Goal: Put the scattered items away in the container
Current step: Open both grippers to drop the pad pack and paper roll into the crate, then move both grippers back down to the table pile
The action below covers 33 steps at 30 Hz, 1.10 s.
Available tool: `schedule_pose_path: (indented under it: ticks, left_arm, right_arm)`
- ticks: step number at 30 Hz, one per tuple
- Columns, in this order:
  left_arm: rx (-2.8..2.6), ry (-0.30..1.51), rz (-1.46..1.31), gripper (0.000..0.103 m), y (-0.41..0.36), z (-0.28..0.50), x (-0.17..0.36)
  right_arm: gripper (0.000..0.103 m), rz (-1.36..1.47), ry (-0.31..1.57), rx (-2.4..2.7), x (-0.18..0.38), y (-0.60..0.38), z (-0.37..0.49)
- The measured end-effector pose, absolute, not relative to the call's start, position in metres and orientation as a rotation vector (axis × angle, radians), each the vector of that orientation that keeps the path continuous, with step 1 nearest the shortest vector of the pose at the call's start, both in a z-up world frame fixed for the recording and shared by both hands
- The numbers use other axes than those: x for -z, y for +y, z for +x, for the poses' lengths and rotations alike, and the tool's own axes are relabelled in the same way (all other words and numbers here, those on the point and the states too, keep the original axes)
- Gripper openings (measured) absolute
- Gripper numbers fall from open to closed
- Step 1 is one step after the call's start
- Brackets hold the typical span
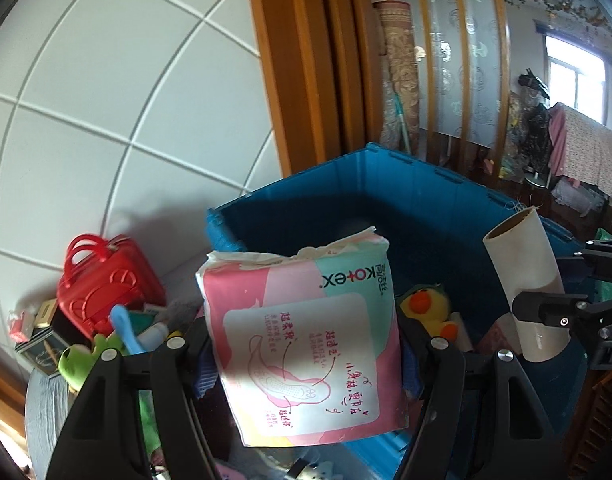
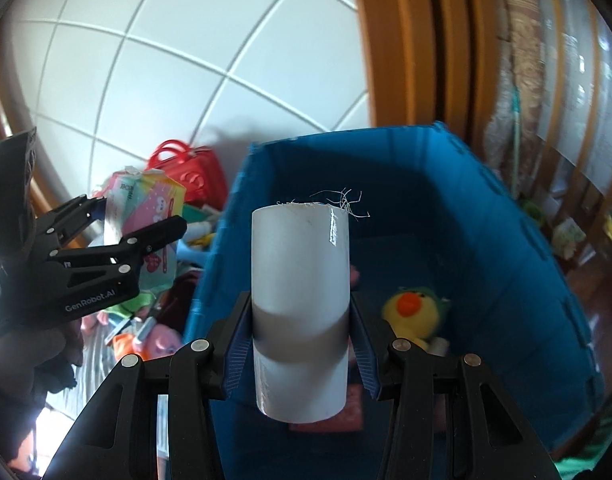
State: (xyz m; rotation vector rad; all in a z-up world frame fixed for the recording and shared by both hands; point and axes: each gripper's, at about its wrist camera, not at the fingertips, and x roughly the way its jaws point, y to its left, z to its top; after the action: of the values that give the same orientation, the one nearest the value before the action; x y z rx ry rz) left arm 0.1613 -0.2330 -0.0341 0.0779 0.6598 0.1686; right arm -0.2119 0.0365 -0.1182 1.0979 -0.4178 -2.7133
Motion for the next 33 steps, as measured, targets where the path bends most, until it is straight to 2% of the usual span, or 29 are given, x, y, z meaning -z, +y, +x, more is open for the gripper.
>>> schedule_pose_path:
  ticks: [17, 18, 20, 21, 22, 33]
  left_arm:
    - [-0.035, 0.650, 0.098, 0.069, -0.291, 0.229, 0.024]
    - [-0.031, 0.653, 0.084, 0.071, -0.292, 0.231, 0.023]
    - [-0.033, 0.658, 0.075, 0.101, -0.291, 0.233, 0.025]
    - [-0.041, 0.646, 0.071, 0.103, -0.291, 0.232, 0.024]
    - [-0.041, 0.641, 0.066, 0.103, -0.290, 0.231, 0.023]
    - [-0.164, 0.690, -0.028, 0.103, -0.231, 0.203, 0.042]
  right_arm:
    - [0.045, 1.203, -0.532, 2.824, 0.145, 0.114, -0.206]
    - [0.046, 1.202, -0.529, 2.829, 0.145, 0.115, -0.206]
    - [0.047, 1.200, -0.503, 2.869, 0.143, 0.116, -0.205]
    - [0.069, 1.200, -0.490, 2.895, 0.142, 0.117, -0.204]
    - [0.101, 1.185, -0.494, 2.909, 0.140, 0.118, -0.204]
    - [0.102, 1.085, -0.550, 2.880, 0.131, 0.103, -0.205]
